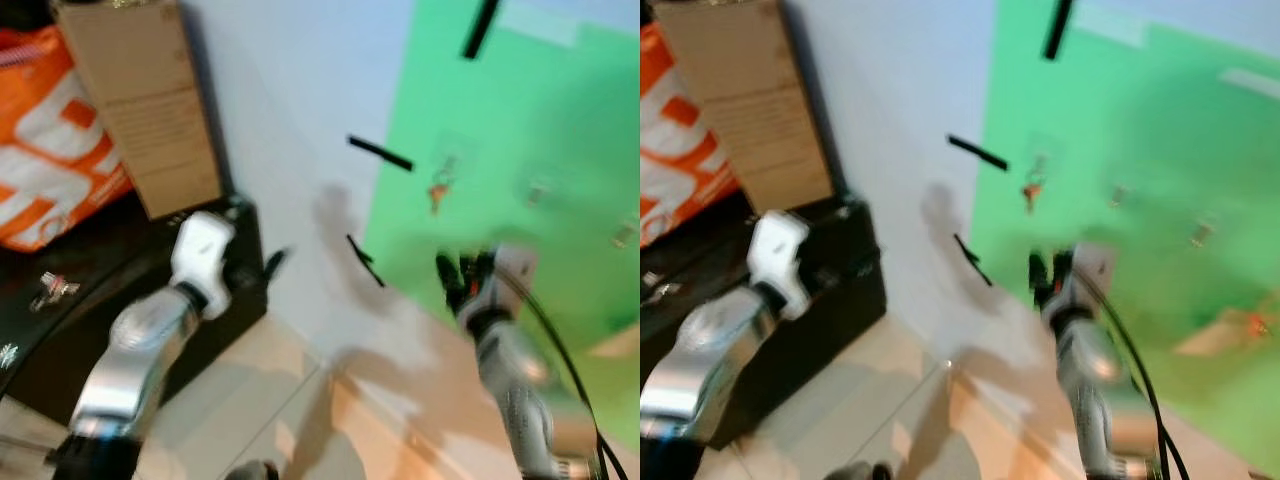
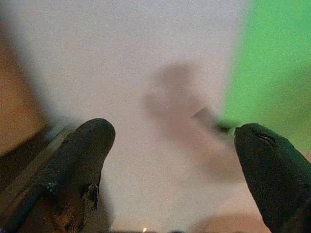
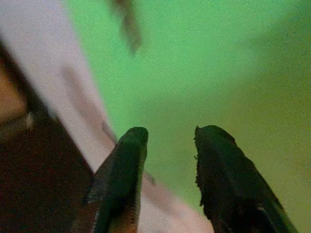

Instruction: Hang keys on a hook

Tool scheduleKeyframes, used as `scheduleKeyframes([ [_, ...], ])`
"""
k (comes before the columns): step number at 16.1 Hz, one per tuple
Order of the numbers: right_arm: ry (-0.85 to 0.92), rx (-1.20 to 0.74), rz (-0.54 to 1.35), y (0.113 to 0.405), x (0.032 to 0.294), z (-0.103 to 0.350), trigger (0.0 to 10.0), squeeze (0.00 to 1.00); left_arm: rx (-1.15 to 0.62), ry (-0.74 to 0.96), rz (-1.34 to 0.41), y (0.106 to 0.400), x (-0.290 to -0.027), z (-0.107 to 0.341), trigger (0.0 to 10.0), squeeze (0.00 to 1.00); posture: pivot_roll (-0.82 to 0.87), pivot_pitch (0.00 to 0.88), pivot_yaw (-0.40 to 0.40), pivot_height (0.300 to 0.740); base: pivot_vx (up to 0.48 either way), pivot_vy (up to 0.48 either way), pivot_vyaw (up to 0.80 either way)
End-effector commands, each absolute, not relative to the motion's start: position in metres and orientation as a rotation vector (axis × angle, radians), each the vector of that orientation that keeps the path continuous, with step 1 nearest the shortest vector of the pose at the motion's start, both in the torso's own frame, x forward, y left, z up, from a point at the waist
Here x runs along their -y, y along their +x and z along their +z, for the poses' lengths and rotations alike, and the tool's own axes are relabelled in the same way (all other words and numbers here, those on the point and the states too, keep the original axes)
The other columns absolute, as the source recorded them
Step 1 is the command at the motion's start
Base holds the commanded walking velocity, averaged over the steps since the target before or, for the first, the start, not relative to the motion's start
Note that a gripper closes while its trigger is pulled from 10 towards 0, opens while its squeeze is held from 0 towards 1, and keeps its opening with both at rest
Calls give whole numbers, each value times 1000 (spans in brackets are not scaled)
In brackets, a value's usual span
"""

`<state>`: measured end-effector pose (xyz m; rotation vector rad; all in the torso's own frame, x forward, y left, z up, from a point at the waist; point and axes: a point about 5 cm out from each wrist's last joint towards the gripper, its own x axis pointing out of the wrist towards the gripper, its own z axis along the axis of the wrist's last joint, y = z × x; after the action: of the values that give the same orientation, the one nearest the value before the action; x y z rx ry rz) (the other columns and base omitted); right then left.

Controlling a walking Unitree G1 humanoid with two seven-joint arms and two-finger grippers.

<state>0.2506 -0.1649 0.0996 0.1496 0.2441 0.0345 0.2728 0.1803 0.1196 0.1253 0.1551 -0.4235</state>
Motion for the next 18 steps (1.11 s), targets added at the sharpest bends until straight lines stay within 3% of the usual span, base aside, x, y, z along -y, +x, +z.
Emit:
scheduleKeyframes([
  [1,101,-250,39,243,163,96,10000,1000,-162,196,-399,267,-183,114,10000,0,-80,0,-13,740,0,0,800],
  [3,143,-298,23,233,163,85,10000,1000,-188,260,-449,254,-174,99,10000,0,-86,0,-10,740,0,0,800],
  [6,176,-319,-16,222,161,75,10000,1000,-181,219,-413,245,-158,90,10000,0,-93,0,-2,740,0,0,800],
  [8,154,-348,16,213,154,73,10000,1000,-160,213,-426,248,-154,89,10000,0,-139,0,59,740,0,0,800],
  [14,147,-337,-34,213,152,72,10000,1000,-133,186,-345,255,-159,88,10000,0,-131,0,76,740,0,0,800],
  [18,83,-321,-55,217,155,74,10000,1000,-112,166,-331,256,-163,90,10000,0,-121,0,61,740,0,0,0],
])
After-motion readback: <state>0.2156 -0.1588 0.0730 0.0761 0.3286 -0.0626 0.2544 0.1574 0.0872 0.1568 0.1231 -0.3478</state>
